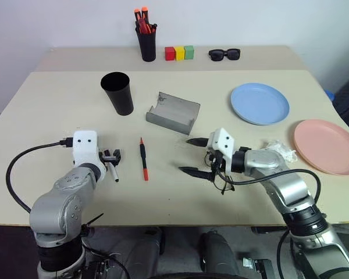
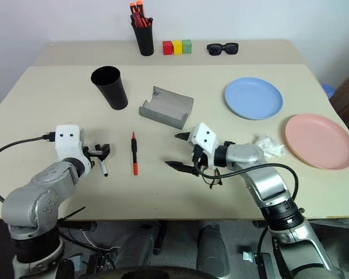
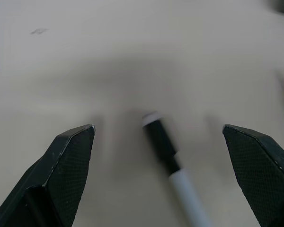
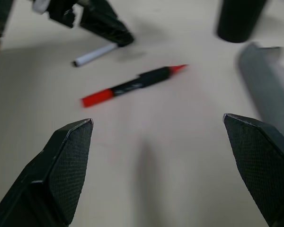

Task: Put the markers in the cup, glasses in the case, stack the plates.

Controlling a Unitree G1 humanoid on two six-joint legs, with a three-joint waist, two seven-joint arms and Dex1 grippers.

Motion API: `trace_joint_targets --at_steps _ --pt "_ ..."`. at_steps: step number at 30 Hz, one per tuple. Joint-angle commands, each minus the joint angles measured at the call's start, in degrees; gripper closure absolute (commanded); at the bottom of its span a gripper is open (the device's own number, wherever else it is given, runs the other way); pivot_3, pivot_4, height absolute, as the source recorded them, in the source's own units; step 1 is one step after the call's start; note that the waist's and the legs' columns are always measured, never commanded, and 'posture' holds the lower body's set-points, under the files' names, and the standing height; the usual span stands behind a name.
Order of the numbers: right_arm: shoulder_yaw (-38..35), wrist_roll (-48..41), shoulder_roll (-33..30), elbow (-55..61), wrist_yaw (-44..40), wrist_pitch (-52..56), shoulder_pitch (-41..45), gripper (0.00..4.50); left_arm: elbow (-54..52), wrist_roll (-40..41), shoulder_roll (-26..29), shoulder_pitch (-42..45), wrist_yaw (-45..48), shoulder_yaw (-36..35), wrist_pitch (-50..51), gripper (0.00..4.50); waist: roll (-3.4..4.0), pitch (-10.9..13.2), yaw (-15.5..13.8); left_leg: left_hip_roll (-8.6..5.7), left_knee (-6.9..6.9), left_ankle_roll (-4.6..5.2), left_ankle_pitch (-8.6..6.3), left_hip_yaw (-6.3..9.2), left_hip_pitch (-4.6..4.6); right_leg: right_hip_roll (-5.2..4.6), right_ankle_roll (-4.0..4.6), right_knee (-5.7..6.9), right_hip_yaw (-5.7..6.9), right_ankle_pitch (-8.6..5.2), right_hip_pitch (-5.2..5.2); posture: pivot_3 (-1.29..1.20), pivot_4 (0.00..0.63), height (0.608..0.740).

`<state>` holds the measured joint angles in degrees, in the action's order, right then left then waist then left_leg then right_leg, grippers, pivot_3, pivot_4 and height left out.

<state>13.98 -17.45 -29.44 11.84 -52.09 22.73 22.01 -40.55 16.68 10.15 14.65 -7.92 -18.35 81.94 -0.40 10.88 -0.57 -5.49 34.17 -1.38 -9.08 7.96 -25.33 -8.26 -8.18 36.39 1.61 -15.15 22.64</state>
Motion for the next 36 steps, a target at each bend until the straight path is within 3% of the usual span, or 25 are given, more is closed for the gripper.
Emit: trace_joint_targets --at_steps 1,7,15,18,24,27,30,33,36 --pt "1.37 0.52 2.09 -0.47 -0.31 -1.69 0.50 0.00 -5.53 -2.46 -6.26 3.61 -2.37 -2.96 9.22 0.06 -0.08 -0.05 -0.12 0.02 0.01 -0.01 0.01 0.01 0.00 0.05 0.01 -0.02 0.01 0.01 -0.03 0.00 0.150 0.740" --pt "2.08 1.00 3.53 -0.57 0.12 -1.70 0.10 0.00 -4.57 -6.01 -13.99 2.28 -6.98 -2.85 10.56 0.06 -0.10 -0.04 -0.03 0.17 0.01 -0.14 0.05 -0.03 0.00 0.33 0.12 -0.07 0.01 0.08 -0.05 0.00 0.150 0.740" --pt "2.26 1.64 4.40 -0.36 0.85 -1.45 -0.55 0.00 -1.92 -6.47 -13.61 1.71 -8.96 -0.96 10.56 0.06 -0.08 -0.05 -0.02 0.33 0.00 -0.32 0.01 -0.04 0.04 0.56 0.27 -0.06 -0.01 0.16 -0.02 0.00 0.150 0.740" --pt "1.90 1.30 5.05 0.30 1.85 -0.78 -0.71 0.00 -1.11 -6.40 -12.79 1.99 -9.52 -0.48 10.56 1.36 -0.06 -0.06 -0.03 0.33 -0.01 -0.33 0.02 -0.05 0.06 0.58 0.29 -0.05 -0.01 0.17 0.00 0.00 0.150 0.740" --pt "1.68 1.15 5.44 0.73 2.72 -0.19 -0.62 0.00 0.55 -7.09 -15.77 5.40 -11.01 -4.44 10.56 4.42 -0.07 -0.06 -0.20 0.33 0.01 -0.42 -0.01 -0.03 0.06 0.57 0.31 -0.06 -0.01 0.19 -0.04 0.00 0.150 0.740" --pt "1.64 1.21 5.44 0.79 3.06 -0.19 -0.62 0.00 1.39 -6.46 -14.05 7.01 -10.18 -4.54 10.56 4.47 -0.07 -0.07 -0.15 0.32 0.01 -0.44 0.00 -0.03 0.06 0.57 0.31 -0.06 0.00 0.19 -0.04 0.00 0.150 0.740" --pt "1.48 1.20 5.73 0.70 3.61 -0.27 -0.35 0.00 -0.50 -6.16 -6.31 11.59 -6.17 -2.19 9.34 4.47 -0.18 0.00 -0.04 0.33 0.00 -0.47 0.03 -0.03 0.06 0.62 0.33 -0.02 0.00 0.20 0.02 0.00 0.150 0.740" --pt "0.88 1.80 7.12 -0.43 5.51 -1.64 0.80 0.00 -0.43 -7.96 -2.10 16.46 -5.11 -3.06 -3.22 4.47 -0.22 0.02 -0.09 0.36 0.00 -0.58 0.09 0.00 -0.02 0.66 0.38 0.03 0.00 0.23 0.12 0.00 0.150 0.740" --pt "-1.21 3.36 10.55 -4.20 10.55 -3.84 4.29 0.00 2.75 -10.75 4.35 17.50 -2.44 0.95 -16.91 4.47 -0.20 0.01 0.37 0.36 -0.04 -0.60 0.09 -0.08 -0.01 0.64 0.37 -0.02 -0.06 0.24 0.14 0.00 0.150 0.740"
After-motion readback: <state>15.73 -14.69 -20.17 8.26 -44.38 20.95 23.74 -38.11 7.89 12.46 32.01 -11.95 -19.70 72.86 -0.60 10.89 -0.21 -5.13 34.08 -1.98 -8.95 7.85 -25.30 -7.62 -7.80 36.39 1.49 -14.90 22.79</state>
